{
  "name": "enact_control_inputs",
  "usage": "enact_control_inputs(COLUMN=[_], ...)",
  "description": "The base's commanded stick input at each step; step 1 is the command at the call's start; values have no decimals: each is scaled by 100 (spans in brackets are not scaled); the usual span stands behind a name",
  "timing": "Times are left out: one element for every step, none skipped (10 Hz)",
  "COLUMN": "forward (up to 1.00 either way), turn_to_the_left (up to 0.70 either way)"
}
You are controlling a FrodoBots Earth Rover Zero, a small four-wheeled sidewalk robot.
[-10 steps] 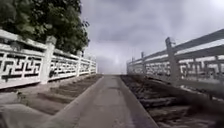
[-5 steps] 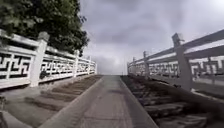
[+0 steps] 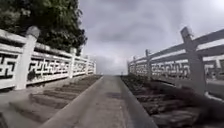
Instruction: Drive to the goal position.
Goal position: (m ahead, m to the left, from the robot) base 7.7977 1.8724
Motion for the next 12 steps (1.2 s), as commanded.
enact_control_inputs(forward=[70,70,70,70,70,70,70,70,70,70,70,70], turn_to_the_left=[0,0,0,0,0,0,0,0,0,0,0,0])
